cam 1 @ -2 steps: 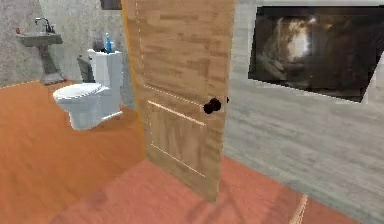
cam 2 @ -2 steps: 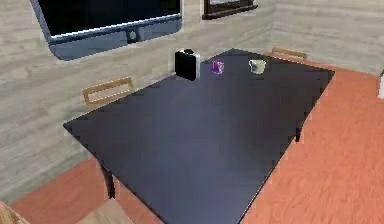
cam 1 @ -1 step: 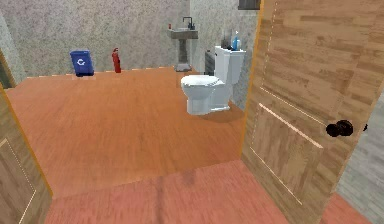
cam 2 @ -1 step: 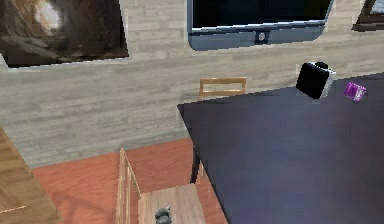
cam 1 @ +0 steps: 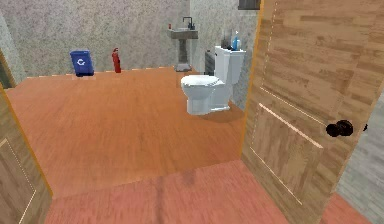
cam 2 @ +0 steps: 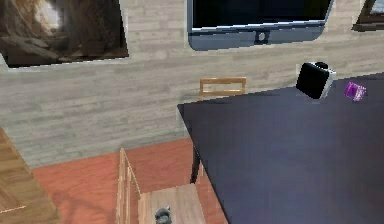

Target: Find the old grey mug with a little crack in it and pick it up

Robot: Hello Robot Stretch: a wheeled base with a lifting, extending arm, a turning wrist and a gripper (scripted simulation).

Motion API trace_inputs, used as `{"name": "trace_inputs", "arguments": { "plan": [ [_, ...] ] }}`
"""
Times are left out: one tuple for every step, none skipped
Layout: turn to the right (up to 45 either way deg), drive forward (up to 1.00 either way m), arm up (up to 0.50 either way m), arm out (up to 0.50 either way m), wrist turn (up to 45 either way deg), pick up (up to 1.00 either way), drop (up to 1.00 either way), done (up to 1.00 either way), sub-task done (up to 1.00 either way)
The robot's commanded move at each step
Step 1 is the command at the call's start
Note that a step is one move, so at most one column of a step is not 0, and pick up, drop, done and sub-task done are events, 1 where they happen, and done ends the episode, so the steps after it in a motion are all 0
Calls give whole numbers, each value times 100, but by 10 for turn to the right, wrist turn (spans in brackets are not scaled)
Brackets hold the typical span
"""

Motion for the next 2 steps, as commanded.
{"name": "trace_inputs", "arguments": {
  "plan": [
    [0,0,0,24,0,0,0,0,0],
    [0,0,0,0,450,0,0,0,0]
  ]
}}
